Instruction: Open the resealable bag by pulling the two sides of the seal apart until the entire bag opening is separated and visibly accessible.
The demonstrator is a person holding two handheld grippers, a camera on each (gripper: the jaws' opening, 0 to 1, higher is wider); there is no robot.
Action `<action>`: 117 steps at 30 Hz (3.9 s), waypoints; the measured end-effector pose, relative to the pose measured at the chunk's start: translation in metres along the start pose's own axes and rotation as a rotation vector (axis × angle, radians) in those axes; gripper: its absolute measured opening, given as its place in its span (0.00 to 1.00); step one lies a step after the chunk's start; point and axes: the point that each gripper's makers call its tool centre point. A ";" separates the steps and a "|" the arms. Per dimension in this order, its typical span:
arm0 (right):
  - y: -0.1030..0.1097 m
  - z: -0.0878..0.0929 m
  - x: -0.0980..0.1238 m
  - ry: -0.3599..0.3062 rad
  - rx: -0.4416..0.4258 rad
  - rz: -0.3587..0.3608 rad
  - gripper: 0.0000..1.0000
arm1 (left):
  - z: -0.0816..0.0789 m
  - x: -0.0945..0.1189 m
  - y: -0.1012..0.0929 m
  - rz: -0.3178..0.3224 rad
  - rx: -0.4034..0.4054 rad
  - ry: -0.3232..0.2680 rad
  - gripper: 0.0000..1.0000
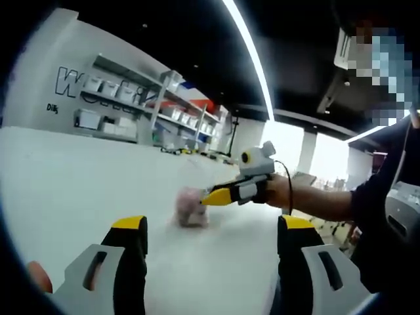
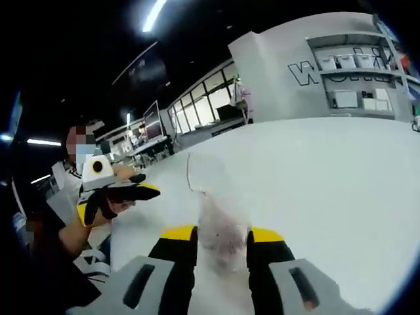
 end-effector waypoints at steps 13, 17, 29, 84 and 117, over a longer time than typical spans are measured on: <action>0.001 -0.001 -0.002 0.008 -0.007 0.005 0.02 | 0.000 0.003 0.003 -0.006 0.001 -0.003 0.80; -0.001 -0.004 -0.003 0.001 -0.025 0.012 0.01 | 0.000 0.003 0.003 -0.008 0.002 -0.004 0.80; -0.017 -0.021 -0.011 -0.049 -0.083 0.041 0.00 | 0.001 0.008 0.010 -0.022 0.010 -0.009 0.80; -0.124 -0.066 -0.090 -0.106 -0.101 0.143 0.17 | -0.009 0.017 0.020 -0.049 0.006 -0.022 0.80; -0.057 -0.002 0.034 -0.035 0.113 0.155 0.58 | -0.011 0.012 0.014 -0.075 -0.022 0.025 0.81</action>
Point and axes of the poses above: the point that each gripper's makers call its tool centre point, and the gripper's own axes: x roughly backward along the fingers, y roughly to its left, z roughly out of its underside, and after that the axes turned 3 degrees about x, right-handed
